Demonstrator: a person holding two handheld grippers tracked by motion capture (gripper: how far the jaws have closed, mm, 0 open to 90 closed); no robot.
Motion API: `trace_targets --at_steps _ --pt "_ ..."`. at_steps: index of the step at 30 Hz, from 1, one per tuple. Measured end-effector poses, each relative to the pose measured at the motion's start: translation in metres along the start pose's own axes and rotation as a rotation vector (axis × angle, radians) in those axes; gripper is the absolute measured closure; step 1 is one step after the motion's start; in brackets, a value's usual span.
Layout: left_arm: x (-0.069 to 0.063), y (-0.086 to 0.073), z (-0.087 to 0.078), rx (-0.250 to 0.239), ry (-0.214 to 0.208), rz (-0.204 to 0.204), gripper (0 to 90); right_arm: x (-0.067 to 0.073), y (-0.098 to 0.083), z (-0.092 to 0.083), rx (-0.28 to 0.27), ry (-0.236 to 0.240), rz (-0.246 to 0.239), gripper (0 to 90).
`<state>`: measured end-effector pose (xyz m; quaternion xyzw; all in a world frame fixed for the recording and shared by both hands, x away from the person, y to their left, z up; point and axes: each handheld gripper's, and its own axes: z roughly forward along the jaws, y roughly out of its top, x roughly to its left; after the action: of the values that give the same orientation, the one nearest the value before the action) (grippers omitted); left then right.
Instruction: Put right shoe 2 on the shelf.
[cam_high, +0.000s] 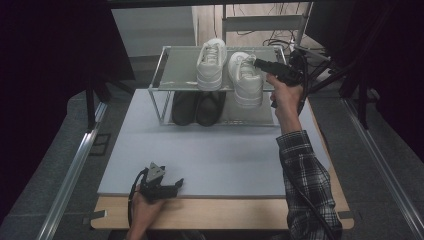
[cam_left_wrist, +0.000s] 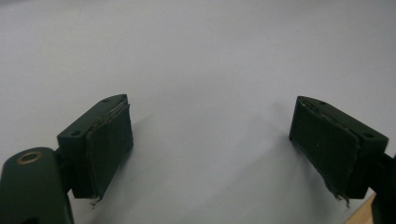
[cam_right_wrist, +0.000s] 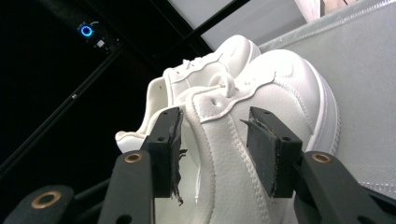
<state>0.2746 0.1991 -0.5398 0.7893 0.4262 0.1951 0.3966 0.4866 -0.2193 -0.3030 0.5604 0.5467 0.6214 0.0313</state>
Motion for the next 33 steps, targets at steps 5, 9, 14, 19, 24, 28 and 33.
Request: trace_targets --at_steps 5,9,14,19,24,28,33 --pt "0.0 0.0 0.0 0.0 0.001 0.001 12.9 0.005 0.003 -0.01 0.001 0.002 -0.032 54.8" --pt "0.0 0.0 0.0 0.0 0.001 0.001 12.9 0.008 0.002 -0.021 0.004 0.007 -0.06 56.8" --pt "0.0 0.0 0.0 0.0 0.001 -0.001 12.9 0.009 -0.005 -0.034 0.013 -0.002 -0.128 61.7" --pt "0.0 0.0 0.0 -0.001 0.001 0.001 12.9 0.006 -0.015 -0.051 0.022 0.007 -0.153 69.7" --pt "0.0 0.0 0.0 -0.001 0.001 0.001 12.9 -0.002 -0.027 -0.067 0.035 0.029 -0.158 84.9" --pt "0.0 0.0 0.0 -0.002 0.001 0.001 12.9 -0.006 -0.037 -0.075 0.052 0.041 -0.173 89.8" --pt "0.0 0.0 0.0 -0.002 0.001 0.002 12.9 -0.008 -0.053 -0.08 0.085 0.06 -0.202 89.9"
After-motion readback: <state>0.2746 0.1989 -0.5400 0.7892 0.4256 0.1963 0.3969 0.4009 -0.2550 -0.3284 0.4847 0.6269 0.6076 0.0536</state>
